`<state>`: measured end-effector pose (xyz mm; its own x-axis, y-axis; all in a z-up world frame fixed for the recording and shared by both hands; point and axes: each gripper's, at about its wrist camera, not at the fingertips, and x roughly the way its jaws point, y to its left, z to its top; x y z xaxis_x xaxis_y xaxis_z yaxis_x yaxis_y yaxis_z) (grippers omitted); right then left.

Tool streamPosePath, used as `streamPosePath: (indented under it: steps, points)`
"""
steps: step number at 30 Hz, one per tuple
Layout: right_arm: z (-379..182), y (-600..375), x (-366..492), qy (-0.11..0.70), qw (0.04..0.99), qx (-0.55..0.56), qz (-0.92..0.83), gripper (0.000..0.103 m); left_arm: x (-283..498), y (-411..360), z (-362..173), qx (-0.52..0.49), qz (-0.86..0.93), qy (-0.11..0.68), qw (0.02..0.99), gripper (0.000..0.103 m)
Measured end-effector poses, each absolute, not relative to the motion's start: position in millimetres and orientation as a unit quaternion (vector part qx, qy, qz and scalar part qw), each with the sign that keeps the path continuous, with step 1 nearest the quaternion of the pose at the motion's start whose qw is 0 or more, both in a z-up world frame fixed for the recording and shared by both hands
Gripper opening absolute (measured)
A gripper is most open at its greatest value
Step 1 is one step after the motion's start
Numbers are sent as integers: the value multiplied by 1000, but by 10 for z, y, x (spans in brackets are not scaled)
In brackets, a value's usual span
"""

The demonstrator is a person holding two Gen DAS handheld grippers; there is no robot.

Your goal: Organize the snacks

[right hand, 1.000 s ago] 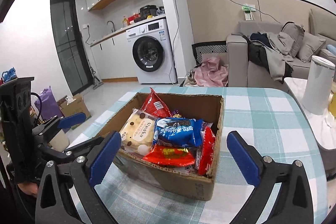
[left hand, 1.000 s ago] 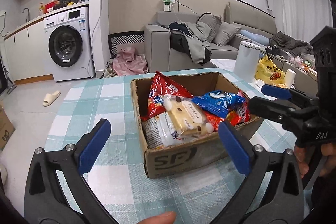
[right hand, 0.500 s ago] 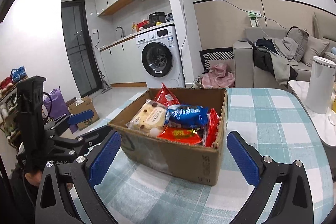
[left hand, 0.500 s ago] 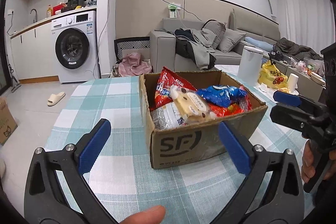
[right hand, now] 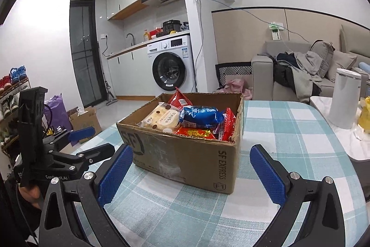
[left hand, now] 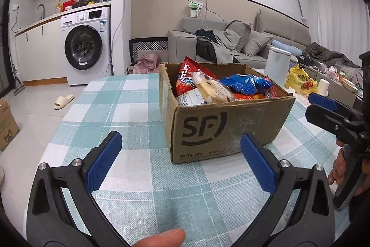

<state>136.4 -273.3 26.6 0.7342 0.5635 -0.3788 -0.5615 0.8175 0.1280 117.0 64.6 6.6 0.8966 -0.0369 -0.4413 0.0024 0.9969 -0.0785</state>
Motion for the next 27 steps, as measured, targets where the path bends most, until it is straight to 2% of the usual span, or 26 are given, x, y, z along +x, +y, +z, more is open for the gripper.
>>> streamPosePath:
  steps: [13, 27]
  points:
    - [235, -2829, 1279, 174, 942, -1, 288, 103, 1044, 644, 89, -35, 0, 200, 979, 102]
    - [233, -2778, 1270, 175, 940, -10, 292, 103, 1058, 675, 82, -40, 2, 205, 978, 102]
